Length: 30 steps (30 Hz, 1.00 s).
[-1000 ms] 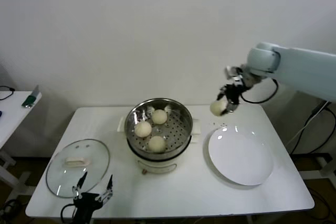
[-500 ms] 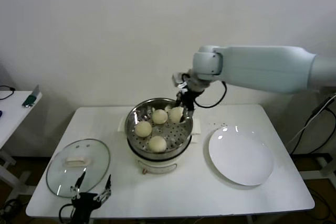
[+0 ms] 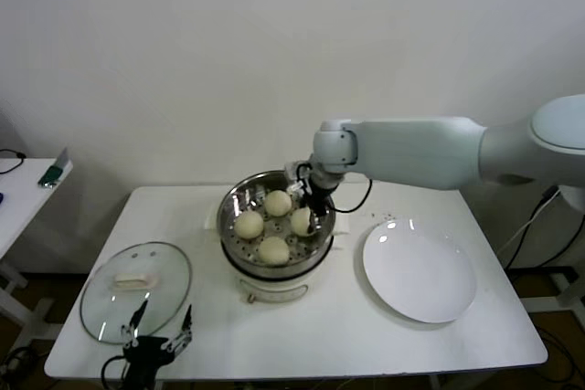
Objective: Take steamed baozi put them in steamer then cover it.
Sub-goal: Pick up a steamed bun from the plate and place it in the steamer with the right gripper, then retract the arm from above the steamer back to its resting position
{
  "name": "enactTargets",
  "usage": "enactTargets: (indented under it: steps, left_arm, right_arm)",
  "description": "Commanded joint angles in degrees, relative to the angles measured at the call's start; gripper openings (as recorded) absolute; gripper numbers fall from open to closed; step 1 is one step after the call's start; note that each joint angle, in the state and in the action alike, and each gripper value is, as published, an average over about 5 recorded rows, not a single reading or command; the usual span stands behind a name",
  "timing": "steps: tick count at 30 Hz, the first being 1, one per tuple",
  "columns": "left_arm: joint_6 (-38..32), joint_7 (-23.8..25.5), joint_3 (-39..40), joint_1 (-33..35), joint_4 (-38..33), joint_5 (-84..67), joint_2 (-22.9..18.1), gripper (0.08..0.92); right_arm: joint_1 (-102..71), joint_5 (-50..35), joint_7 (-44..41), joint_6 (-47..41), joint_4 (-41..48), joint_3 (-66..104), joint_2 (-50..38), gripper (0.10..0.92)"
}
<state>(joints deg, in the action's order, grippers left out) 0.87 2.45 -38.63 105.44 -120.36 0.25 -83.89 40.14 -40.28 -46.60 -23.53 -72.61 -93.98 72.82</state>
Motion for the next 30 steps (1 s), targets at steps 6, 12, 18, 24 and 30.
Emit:
enactTargets:
  steps: [6,12,18,24,30]
  left_arm:
    - [0.27,0.03,0.01,-0.10,-0.20,-0.21,0.15,0.823]
    - [0.71,0.03,-0.11,-0.01,-0.61,-1.15,0.38,0.823]
    - [3.88,-0.55,-0.08,0.29,-1.94,-4.44,0.92,0.823]
    - [7.37,-0.67,-0.14,-0.85,-2.78,-6.73,1.55,0.823]
    - [6.46,-1.06,-1.21,-3.09,-1.93,-2.58,3.23,0.823]
  right_arm:
    - [-2.84,1.85,0.51,-0.31,1.82,0.33,1.72,0.713]
    - [1.62,-3.31,-2.38,2.25,1.01,3.18,-0.87,0.812]
    - [7.14,-11.71,-1.92,2.72,-0.87,9.30,-11.04,0.822]
    - [-6.03,-13.20,18.35,-2.34,-4.14,30.17,-24.82,0.823]
    - [-33.36,-6.60,34.59,3.69,-9.58,58.19,-37.18,0.823]
